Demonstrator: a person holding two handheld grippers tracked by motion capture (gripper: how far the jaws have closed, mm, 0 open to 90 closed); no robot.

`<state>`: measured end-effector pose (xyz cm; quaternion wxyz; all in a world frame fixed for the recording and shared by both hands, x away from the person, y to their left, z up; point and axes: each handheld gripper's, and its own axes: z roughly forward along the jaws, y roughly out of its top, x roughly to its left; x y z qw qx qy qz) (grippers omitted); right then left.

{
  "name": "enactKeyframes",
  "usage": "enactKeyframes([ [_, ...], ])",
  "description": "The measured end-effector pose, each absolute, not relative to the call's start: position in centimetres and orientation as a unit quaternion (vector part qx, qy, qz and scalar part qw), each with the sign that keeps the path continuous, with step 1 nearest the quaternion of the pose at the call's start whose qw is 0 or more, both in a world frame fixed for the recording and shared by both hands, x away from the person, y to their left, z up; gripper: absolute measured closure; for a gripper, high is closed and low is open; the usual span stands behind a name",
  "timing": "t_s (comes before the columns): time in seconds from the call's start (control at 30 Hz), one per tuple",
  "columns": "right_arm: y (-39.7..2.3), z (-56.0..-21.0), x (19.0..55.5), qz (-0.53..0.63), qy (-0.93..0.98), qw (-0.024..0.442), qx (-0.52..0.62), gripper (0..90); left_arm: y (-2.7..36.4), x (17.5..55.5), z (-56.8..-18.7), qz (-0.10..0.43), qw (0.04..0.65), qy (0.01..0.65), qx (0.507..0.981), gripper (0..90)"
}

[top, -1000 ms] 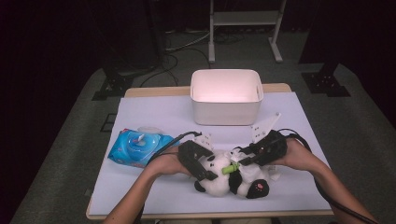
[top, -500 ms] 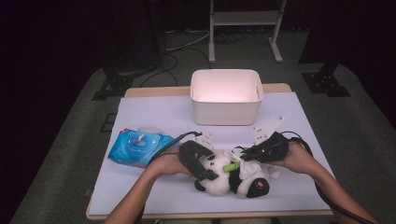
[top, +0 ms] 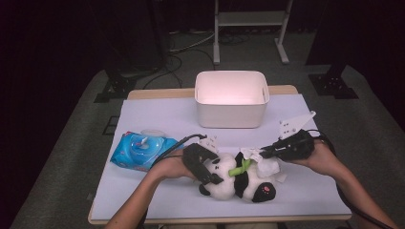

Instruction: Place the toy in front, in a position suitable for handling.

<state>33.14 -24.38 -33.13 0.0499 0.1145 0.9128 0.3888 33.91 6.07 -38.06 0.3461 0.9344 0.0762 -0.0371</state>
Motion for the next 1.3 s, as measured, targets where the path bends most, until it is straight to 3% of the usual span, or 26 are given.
enactKeyframes([
  [0.23,-24.3,-33.4,33.0,0.386,0.914,0.042,0.114,83.6,6.0,33.8,-38.1,-0.037,0.350,0.077,0.933,13.5],
  [0.63,-20.7,-34.6,33.3,0.381,0.920,0.017,0.089,83.1,6.1,33.6,-38.1,-0.034,0.357,0.074,0.930,13.4],
  [1.3,-25.4,-35.9,31.2,0.393,0.912,0.006,0.120,82.9,8.5,34.4,-38.9,-0.046,0.359,0.102,0.927,9.6],
])
